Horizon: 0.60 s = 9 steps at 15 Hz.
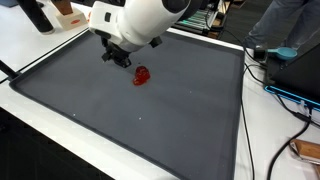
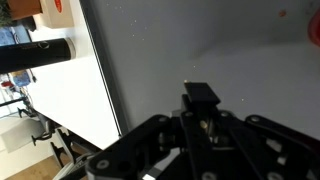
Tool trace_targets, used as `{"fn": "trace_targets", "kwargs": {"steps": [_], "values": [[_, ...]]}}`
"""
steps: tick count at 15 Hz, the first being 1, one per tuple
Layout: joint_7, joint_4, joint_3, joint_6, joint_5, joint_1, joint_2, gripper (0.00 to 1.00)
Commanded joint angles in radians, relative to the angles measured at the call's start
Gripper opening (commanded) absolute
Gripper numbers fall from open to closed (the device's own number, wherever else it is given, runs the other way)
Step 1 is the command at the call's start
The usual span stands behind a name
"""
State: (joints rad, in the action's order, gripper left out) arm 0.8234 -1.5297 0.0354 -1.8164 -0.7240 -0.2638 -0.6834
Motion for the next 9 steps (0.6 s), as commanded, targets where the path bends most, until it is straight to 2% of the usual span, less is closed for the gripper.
{"fn": "trace_targets", "kwargs": {"steps": [1, 9], "values": [[-0.105, 0.001, -0.024, -0.012, 0.062, 0.030, 0.023, 0.03], [-0.354, -0.023, -0.023, -0.070, 0.260, 0.083, 0.110, 0.03]]}}
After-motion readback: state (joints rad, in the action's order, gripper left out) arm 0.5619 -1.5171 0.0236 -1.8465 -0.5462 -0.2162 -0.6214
